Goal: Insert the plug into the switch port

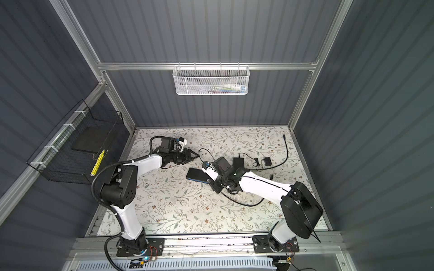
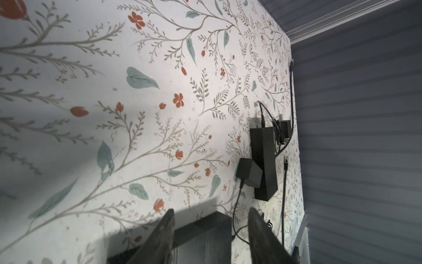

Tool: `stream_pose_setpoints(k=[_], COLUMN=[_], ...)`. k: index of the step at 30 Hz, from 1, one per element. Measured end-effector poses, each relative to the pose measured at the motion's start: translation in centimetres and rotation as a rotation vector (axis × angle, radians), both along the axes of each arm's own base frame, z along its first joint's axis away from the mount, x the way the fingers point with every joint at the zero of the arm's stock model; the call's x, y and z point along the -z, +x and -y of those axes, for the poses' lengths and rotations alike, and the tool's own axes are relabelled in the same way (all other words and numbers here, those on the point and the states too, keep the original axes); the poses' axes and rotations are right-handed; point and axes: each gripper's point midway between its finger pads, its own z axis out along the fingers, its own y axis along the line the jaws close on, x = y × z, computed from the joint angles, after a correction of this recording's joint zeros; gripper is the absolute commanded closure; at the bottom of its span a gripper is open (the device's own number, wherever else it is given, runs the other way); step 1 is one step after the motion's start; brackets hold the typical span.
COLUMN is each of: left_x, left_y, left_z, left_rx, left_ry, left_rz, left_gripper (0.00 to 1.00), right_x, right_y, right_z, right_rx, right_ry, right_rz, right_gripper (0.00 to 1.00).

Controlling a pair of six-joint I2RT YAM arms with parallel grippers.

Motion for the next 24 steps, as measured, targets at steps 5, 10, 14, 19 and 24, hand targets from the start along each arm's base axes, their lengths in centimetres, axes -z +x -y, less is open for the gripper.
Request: stream_pose_setpoints(k=[5, 10, 14, 19, 24], left_x=[1.4, 2.2, 2.4, 2.5, 3.8], left_y=[0.3, 0.2, 0.0, 0.0, -0.1], left_z=[1.1, 1.7, 1.7, 1.6, 1.6], left_rx=[0.032, 0.048, 0.052, 0.057, 0.065], left_ry=[0.046, 0.072, 0.083, 0.091, 0.102], left_rz=[-0.008, -0.012, -0.015, -0.011, -0.028], left_gripper=[0.48, 0.48, 0.48, 0.48, 0.49], right_x=[-1.5, -2.2, -2.2, -2.6, -2.4], right_y=[-0.7, -2.1, -3.7, -4.4, -4.7], right_z=[0.4, 0.4, 0.9, 1.0, 1.1], right_rx=[-0.063, -0.15, -0.216, -0.263, -0.282], right_ry=[0.038, 0.079, 0.103, 0.117, 0.107], right_rz=[0.081, 0.127, 0.149, 0.169, 0.163], right_gripper=[0.98, 0.98, 0.98, 0.99, 0.99])
